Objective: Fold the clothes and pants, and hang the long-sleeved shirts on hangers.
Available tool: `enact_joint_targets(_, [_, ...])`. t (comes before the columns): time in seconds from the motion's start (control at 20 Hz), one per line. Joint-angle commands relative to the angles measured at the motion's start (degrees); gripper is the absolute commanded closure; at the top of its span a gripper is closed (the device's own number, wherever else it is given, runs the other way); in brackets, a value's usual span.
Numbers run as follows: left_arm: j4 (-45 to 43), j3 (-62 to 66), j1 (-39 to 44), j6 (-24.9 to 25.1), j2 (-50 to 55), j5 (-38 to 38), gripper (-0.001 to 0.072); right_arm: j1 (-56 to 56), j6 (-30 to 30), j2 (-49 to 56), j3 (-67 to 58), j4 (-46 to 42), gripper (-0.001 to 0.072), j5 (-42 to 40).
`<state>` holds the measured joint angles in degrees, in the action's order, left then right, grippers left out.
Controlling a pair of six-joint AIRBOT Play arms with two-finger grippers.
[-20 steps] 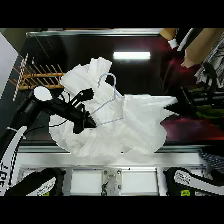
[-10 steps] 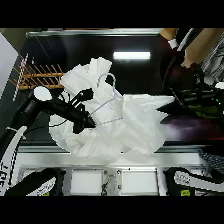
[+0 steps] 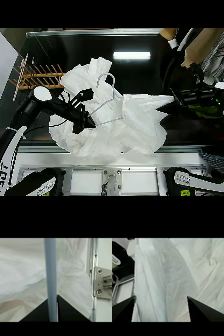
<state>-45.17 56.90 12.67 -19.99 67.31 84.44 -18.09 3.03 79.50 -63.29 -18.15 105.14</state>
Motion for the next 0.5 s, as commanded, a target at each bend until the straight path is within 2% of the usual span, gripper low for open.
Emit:
enact_joint_targets(0.0, [0.15, 0.04, 0.04, 0.02, 0.02, -0.02, 0.0694, -0.04, 0.39, 0.04, 0.02, 0.09, 0.0002, 0.13])
enact_joint_targets(0.45, [0.15, 0.04, 0.04, 0.02, 0.02, -0.02, 0.0694, -0.02, 0.39, 0.04, 0.02, 0.42, 0.0002, 0.11])
